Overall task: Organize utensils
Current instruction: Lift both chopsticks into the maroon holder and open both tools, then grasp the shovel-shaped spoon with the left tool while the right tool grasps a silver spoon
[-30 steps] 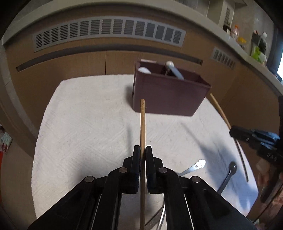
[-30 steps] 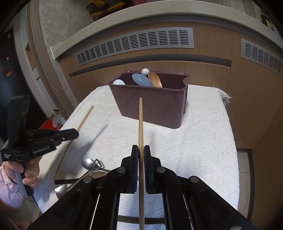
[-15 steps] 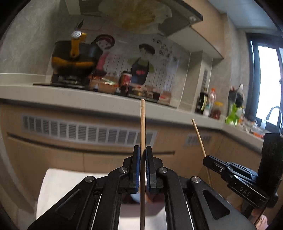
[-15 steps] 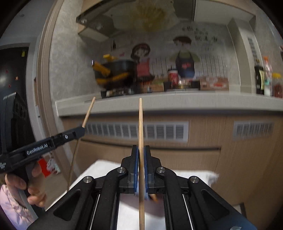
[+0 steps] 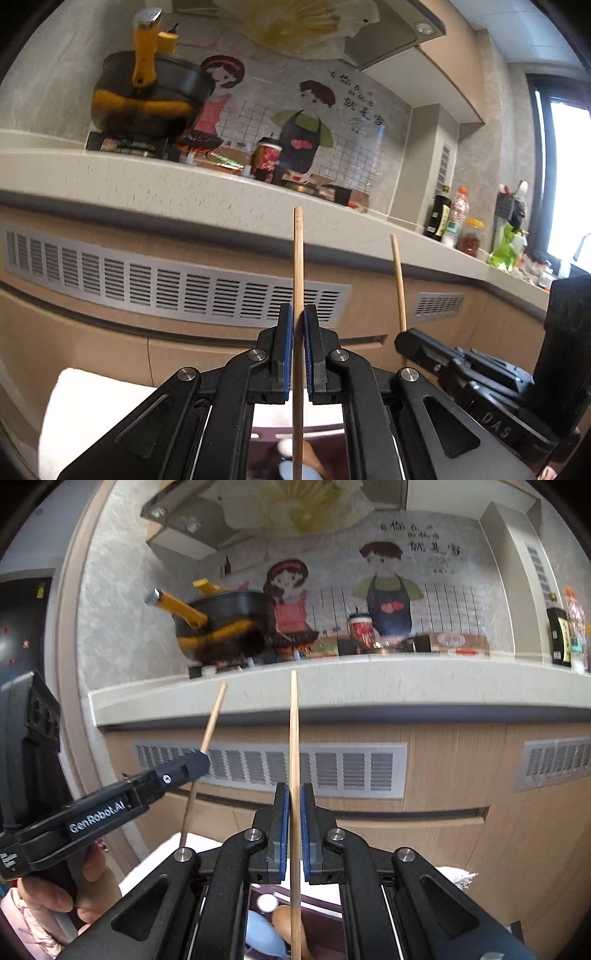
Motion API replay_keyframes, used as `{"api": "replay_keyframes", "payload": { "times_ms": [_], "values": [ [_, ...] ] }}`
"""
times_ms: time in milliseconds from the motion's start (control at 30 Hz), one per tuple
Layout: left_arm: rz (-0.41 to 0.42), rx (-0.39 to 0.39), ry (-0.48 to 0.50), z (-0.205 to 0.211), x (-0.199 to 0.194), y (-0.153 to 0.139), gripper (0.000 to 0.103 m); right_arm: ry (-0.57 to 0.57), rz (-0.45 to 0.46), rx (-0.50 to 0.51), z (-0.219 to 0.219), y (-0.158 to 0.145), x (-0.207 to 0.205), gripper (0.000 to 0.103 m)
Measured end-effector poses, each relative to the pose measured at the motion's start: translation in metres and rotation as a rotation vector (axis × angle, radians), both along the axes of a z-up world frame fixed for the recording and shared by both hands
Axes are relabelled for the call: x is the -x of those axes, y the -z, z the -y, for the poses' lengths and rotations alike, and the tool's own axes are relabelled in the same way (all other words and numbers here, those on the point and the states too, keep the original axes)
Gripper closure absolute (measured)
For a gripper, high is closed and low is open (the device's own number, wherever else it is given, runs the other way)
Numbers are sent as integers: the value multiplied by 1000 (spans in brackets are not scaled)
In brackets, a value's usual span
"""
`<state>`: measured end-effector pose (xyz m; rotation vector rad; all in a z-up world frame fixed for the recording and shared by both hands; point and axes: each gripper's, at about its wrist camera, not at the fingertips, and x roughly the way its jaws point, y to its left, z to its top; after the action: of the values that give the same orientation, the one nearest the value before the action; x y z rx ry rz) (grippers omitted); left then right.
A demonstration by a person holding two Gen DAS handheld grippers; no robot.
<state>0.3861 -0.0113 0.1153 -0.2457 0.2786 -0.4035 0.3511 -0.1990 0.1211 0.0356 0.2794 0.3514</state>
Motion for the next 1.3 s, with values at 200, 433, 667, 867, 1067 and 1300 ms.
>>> {"api": "replay_keyframes", "payload": {
  "times_ms": [200,433,667,867,1067,1300],
  "values": [
    [-19,4,-2,4,-11,35,97,17,-75,35,-1,36,-22,98],
    [-104,-80,-2,11,-8,81,88,10,-202,138,1,72,-17,52],
    [-255,-46,-36,-11,4,92,67,63,-219,227,0,94,23,34],
    [-299,-143,-30,-10,46,91,60,80,-183,314,-1,97,72,13],
    [-329,-243,-10,-14,111,92,44,113,-113,430,-4,102,126,1],
    [-443,-343,9,-26,165,123,43,139,-253,427,-1,128,157,1]
  ]
}}
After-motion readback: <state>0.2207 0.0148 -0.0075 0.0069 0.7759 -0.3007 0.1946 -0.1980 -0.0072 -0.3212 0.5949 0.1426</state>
